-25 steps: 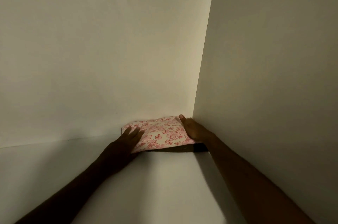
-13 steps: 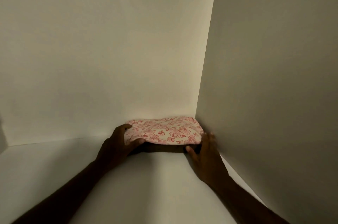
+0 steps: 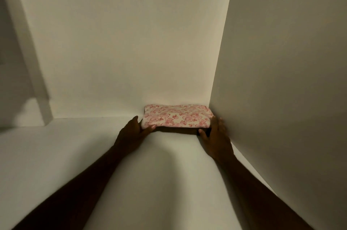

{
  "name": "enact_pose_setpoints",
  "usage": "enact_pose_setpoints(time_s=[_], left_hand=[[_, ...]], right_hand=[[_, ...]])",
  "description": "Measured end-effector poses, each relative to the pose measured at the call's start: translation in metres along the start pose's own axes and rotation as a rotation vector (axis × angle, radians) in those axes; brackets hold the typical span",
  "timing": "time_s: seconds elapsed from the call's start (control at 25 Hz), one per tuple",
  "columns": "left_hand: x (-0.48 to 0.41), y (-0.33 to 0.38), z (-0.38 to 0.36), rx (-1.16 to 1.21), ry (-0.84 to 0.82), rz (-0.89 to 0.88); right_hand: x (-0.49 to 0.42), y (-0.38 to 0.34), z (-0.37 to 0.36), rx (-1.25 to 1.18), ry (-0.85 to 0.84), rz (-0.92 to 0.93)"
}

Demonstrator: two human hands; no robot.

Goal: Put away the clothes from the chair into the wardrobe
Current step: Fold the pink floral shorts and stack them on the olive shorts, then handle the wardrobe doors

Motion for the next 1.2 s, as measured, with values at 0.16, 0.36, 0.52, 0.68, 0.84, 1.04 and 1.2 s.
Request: enact_pose_setpoints(time_s=[0.16,0.36,0.52,0.68,0.84,1.04,1.2], left_hand=[[0.046,-0.008,0.009,-0.317,-0.032,0.046],[0.112,-0.011,0.015,-0.438,-0.152,0.005],[0.194,-0.01,0.042,-0.446,-0.157,-0.049],[0.285,-0.007,0.085,-0.413,-0.129,-0.094],[0.399,-0.008,0.144,-0.402,0.09,-0.193],[0.554,-0.064,0.241,-0.461,0.311,0.005],[0.712,-0.083,0.326,-0.543,0.572,0.228]], right_hand=[[0.029,-0.016,0.013,0.031,-0.032,0.003],[0.105,-0.065,0.019,0.103,-0.24,0.069],[0.198,-0.125,0.041,0.039,-0.313,0.203],[0.297,-0.183,0.068,0.002,-0.356,0.363],[0.391,-0.245,0.09,-0.089,-0.379,0.523],[0.523,-0.354,0.103,-0.285,-0.413,0.838],[0.682,-0.438,0.118,-0.41,-0.582,1.157]])
Point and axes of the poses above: each hand's wrist, its own x-axis away from the middle knuckle, its own z-axis out of the back of the hand, y = z × x, the point moved 7 cm from there along -x, towards the middle knuckle, and after that the axes turned 12 degrees about x, right-handed, at the moved point
